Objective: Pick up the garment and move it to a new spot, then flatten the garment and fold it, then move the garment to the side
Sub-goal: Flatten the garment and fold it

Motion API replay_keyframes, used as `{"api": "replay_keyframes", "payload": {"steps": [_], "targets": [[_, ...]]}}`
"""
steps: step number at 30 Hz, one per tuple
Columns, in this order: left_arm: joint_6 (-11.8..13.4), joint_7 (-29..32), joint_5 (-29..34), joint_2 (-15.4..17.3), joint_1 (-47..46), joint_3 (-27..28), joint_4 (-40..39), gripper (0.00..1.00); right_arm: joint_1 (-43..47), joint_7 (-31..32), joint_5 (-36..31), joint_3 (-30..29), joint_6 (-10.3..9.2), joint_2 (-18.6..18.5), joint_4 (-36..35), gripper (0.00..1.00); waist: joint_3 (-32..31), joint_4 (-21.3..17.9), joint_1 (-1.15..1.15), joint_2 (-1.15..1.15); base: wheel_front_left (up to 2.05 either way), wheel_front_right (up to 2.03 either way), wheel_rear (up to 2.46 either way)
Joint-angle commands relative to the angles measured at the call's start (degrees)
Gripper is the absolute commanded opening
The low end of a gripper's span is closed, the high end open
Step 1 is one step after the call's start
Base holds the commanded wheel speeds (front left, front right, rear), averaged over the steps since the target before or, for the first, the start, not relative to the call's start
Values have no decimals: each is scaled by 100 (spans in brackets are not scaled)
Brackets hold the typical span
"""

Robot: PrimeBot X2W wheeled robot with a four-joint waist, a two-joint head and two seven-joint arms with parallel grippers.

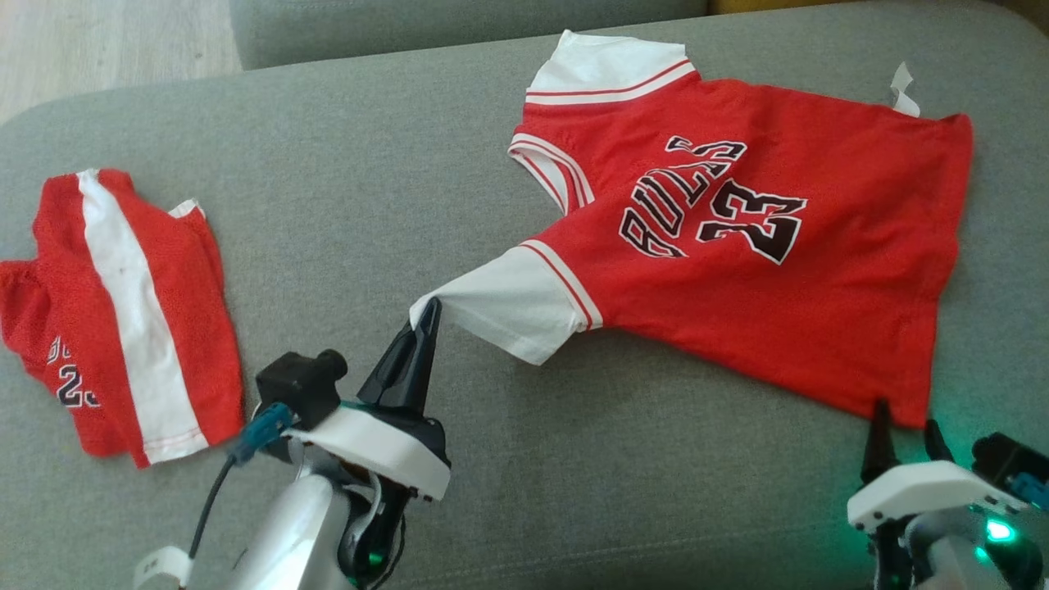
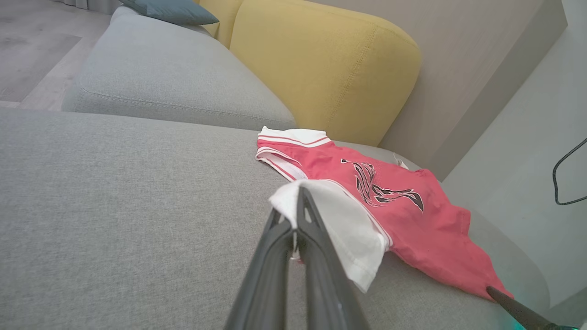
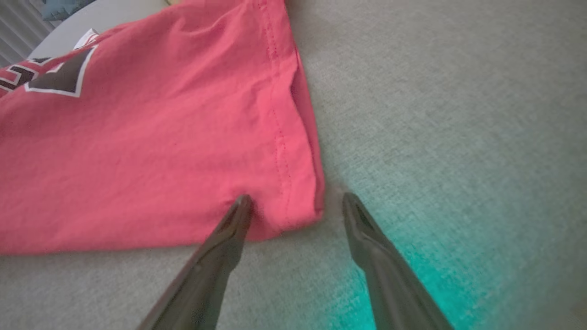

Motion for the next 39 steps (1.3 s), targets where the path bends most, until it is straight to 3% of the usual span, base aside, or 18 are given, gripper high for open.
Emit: {"api": "replay_keyframes", "payload": {"steps": [1,2,3,7,10,21,27,32,39], "targets": [[-35,-70,78,62,-143,130,-199,0,-224,-44,-16,142,-3,-32,73,49,11,2,0,0,0,0,0],[-35,-70,84,69,-145,124,-196,0,-273,-60,-12,143,-3,-32,159,8,11,0,0,0,0,0,0],[-35,-70,86,74,-145,122,-195,0,-322,-74,-4,158,-3,-32,229,0,11,-3,0,0,0,0,0],[-35,-70,83,102,-135,158,-196,0,-479,-110,23,283,-3,-32,307,0,-14,-29,0,0,0,0,0],[-35,-70,17,100,-122,247,-235,0,-495,-116,-45,430,-3,-32,-66,0,-67,-52,0,0,0,0,0],[45,-67,-681,39,-530,699,-647,0,-324,-104,-137,1411,-3,-32,-2602,0,-494,-83,0,0,0,0,0],[135,64,-865,51,-915,880,-1137,0,-563,237,-302,1668,-3,-32,-3747,0,-690,-98,0,0,0,0,0],[338,146,-958,99,-1351,1170,-1947,0,-959,657,-402,1762,-3,-43,-4700,0,-825,-113,0,0,0,0,0],[828,492,-1374,58,-1772,1405,-3352,0,-1210,1304,-372,1753,-3,-48,-5861,0,-1002,-109,0,0,0,0,0]]}}
